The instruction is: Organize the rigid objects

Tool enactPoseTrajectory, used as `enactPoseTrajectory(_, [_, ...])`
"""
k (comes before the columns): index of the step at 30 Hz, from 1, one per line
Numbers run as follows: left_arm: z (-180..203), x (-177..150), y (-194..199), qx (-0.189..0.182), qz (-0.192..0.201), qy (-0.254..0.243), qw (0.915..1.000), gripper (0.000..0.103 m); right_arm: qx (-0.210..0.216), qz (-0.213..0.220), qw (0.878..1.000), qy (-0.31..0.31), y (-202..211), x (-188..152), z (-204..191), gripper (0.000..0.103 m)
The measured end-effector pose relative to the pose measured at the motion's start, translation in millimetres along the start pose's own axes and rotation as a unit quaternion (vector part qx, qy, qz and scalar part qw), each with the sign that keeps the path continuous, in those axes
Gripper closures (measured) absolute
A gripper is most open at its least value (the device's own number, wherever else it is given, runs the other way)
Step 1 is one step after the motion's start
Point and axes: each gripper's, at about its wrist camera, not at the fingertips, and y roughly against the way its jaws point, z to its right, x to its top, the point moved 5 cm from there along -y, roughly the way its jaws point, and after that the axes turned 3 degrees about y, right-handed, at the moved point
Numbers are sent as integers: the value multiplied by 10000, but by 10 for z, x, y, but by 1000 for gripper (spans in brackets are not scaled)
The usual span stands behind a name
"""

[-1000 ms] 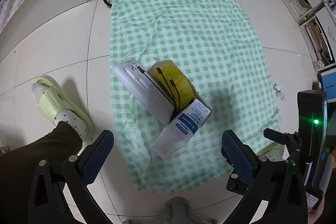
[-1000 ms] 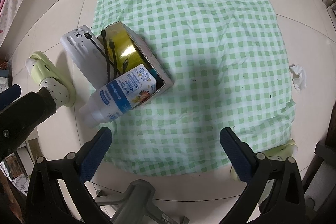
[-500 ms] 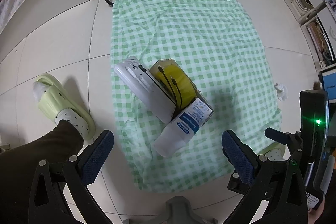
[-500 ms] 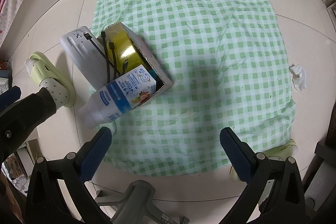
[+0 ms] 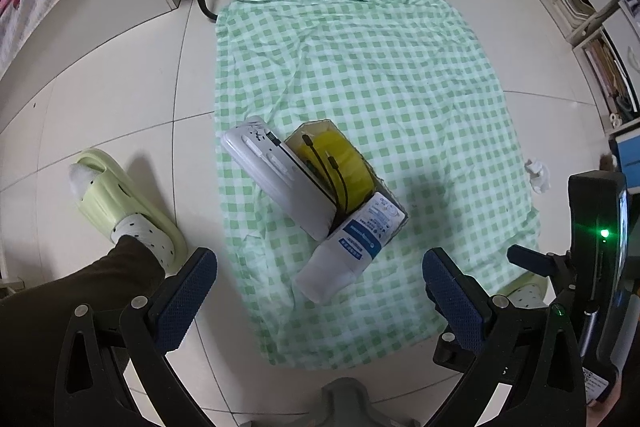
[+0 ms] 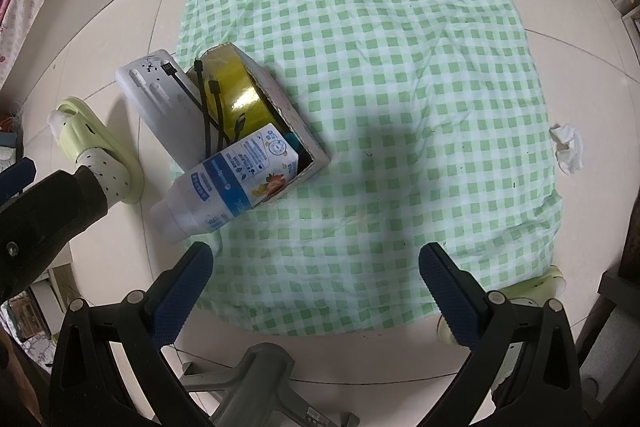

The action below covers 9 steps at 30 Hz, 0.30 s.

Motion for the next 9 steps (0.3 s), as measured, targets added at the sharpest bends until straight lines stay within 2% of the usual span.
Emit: enactPoseTrajectory(9, [-1,8,54,-56,62,5,10000,0,-44,-47,10000,53,-18,-6,-22,0])
